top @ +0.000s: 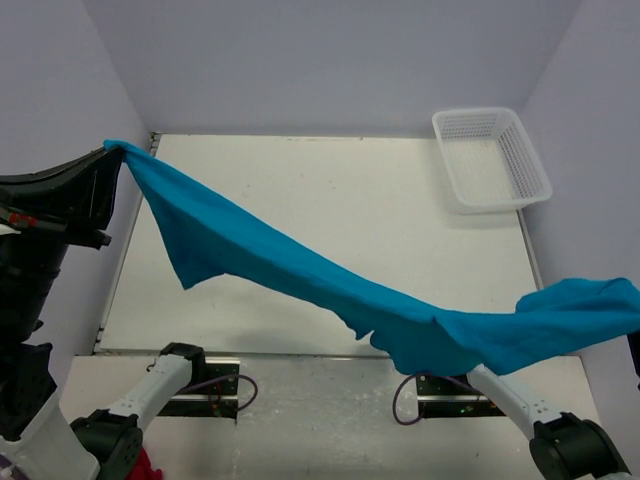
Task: Fold and stack the t-shirts
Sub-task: Flatten out the tshirt
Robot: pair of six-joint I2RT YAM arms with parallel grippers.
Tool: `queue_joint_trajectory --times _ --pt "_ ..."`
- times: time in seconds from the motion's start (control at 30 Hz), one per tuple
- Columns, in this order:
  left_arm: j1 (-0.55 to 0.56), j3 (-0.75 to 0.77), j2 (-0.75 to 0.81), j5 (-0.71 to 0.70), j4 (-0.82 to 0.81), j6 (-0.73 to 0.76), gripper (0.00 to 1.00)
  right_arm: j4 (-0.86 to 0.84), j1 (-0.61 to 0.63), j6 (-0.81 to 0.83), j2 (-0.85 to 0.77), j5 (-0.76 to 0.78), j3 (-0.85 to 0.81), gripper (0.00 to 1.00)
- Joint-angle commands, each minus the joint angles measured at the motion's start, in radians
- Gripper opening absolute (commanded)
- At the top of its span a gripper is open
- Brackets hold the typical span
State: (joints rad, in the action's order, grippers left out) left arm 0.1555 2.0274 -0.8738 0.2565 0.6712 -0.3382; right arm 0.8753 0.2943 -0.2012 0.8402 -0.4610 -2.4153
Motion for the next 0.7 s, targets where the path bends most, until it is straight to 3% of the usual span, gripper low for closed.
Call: queue_joint_trajectory --times 0.0,0.2,0.33,0.43,0.67 --pt "0.018 0.040 -0.010 -0.016 -0.027 -0.001 0.00 -0.064 -0.006 -0.041 0.003 -0.079 -0.011 0.00" --pt "0.032 0.073 -0.014 -0.020 -0.022 0.013 0.00 -0.143 -0.017 -0.076 -0.009 -0.154 0.042 0.00" --pt "0.032 0.048 -0.048 -0.063 0.001 0.028 0.00 -0.216 -0.017 -0.081 -0.003 -0.160 0.181 0.00" --pt "0.032 -0.059 -0.085 -0.094 -0.008 0.019 0.00 -0.228 -0.017 -0.057 0.049 -0.105 0.245 0.00" --pt "0.032 -0.429 -0.212 -0.206 -0.062 -0.047 0.00 -0.323 -0.017 0.016 0.186 0.045 0.596 0.00"
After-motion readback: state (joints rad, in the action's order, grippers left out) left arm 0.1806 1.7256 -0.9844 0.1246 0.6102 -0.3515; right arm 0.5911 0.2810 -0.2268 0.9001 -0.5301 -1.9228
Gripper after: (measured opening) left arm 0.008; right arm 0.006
